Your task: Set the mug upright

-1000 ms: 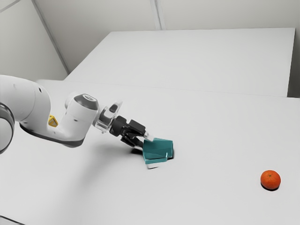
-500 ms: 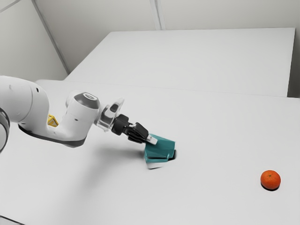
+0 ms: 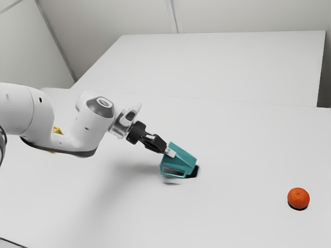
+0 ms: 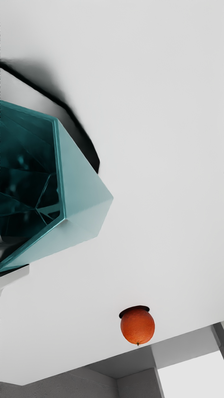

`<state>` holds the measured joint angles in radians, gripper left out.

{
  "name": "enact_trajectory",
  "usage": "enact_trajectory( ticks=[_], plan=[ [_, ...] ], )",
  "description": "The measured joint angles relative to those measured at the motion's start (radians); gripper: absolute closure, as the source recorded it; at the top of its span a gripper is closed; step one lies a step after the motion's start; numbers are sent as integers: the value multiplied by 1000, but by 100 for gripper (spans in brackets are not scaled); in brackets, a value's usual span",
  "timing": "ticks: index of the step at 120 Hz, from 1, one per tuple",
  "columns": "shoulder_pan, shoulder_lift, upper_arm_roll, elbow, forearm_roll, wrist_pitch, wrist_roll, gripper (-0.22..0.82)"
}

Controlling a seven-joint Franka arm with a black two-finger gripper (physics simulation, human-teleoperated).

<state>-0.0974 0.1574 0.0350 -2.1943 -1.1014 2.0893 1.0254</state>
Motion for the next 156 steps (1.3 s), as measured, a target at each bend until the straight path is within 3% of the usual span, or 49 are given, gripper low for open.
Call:
enact_trajectory(
  ticks=[36, 95, 156],
  plan=[
    [-11, -98, 0, -3, 189, 77, -42, 78],
    [-4, -188, -1, -15, 750, 110, -284, 79],
    [42, -207, -84, -47, 1065, 131, -598, 78]
  ],
)
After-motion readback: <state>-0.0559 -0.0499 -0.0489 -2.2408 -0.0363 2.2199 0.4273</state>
